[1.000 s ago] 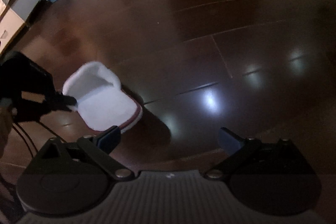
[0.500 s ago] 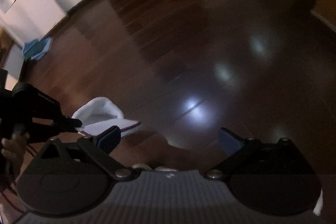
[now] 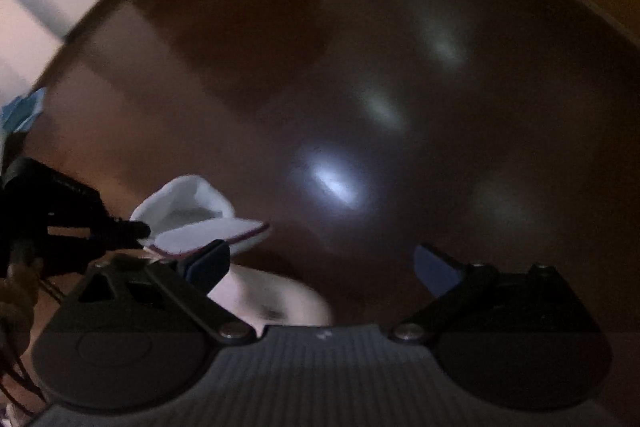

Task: Organize scattered shoes
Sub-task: 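Carry the white slipper with the left tool and set it beside the sneakers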

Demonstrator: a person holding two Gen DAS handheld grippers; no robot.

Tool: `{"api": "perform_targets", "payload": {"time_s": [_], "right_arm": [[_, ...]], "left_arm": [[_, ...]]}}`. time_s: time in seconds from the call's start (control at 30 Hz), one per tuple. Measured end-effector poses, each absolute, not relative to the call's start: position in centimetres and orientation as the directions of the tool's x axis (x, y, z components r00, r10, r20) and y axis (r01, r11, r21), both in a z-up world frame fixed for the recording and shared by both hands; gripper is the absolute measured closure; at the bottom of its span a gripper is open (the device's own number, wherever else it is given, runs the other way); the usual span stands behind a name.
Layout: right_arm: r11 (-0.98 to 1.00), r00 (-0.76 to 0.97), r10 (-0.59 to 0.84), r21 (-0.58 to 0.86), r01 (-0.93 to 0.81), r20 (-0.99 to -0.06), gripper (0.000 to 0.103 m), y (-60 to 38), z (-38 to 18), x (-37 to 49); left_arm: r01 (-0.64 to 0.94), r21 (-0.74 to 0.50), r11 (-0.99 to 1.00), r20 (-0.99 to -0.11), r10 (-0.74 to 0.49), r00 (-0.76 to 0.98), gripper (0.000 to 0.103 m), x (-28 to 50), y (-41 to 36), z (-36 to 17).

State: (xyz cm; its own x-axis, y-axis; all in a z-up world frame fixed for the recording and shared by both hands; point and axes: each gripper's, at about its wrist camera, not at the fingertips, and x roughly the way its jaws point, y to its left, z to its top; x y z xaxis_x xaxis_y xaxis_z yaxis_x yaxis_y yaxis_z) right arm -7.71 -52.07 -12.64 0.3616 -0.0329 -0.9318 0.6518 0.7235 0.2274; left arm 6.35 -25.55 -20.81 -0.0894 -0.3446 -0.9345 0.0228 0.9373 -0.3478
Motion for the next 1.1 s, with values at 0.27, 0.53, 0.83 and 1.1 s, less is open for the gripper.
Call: {"api": "perform_targets", "payload": {"time_s": [0.27, 0.53, 0.83, 1.1], "right_arm": [[0.622, 0.301, -0.102, 0.176, 0.763, -0.948, 0.003, -59.2, -16.4, -13.6], [0.562, 0.269, -0.11, 0.164, 0.811, -0.957, 0.003, -62.0, -19.7, -16.3], [0.551, 0.252, -0.057, 0.18, 0.815, -0.966, 0.003, -63.0, -22.9, -16.6], [0.546, 0.248, -0.002, 0.207, 0.812, -0.969, 0.003, -62.3, -24.8, -14.5]], "left_arm": [[0.188, -0.357, 0.915, -0.928, -0.323, -0.187, 0.095, -1.8, -37.3, -25.9], [0.241, -0.329, 0.913, -0.932, -0.273, -0.237, 0.095, -6.9, -40.8, -29.3], [0.249, -0.249, 0.936, -0.946, -0.179, -0.272, 0.095, -9.6, -40.1, -32.8], [0.286, -0.17, 0.943, -0.959, -0.091, -0.268, 0.095, -9.8, -38.9, -36.8]]}}
